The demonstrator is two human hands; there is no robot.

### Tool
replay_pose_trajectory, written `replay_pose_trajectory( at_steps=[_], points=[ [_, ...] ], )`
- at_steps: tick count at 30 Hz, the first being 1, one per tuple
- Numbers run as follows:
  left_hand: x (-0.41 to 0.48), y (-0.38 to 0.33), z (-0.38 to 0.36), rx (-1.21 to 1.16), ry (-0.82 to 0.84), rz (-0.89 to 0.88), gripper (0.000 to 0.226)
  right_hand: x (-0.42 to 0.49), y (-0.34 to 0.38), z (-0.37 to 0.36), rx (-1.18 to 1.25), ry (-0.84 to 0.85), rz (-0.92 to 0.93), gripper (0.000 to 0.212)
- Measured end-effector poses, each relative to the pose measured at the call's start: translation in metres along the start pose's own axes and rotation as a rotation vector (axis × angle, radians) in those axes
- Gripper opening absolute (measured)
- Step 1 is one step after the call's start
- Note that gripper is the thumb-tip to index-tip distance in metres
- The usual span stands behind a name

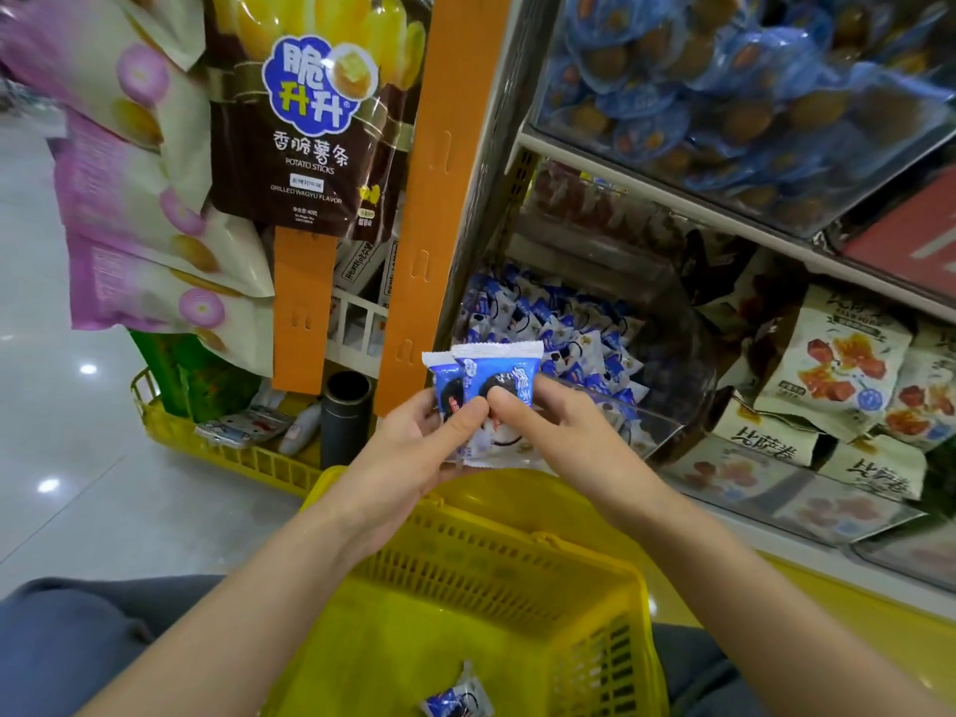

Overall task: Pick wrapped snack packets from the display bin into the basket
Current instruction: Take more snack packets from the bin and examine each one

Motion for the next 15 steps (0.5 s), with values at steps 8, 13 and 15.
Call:
replay_pose_trajectory(
  at_steps=[8, 13, 15],
  points=[
    [0.006, -0.002, 0.017, 0.016, -0.258, -0.012, 0.025, 0.017, -0.004, 0.013, 0.014, -0.16, 0.026, 0.01],
    [0.009, -0.006, 0.019, 0.036, -0.307, -0.014, 0.02, 0.084, -0.009, 0.054, -0.117, -0.51, -0.044, 0.023],
    [0.011, -0.007, 0.019, 0.046, -0.317, -0.007, 0.017, 0.118, -0.016, 0.063, -0.204, -0.531, -0.17, 0.029]
  ],
)
Point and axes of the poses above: each hand's wrist, its own x-axis towards the middle knuckle, its own z-axis out of the back of the hand, y = z × x, the point moved 2 cm from there along x, towards the middle knuckle, and after that the axes turned 4 degrees about -z, right-handed, at the moved point
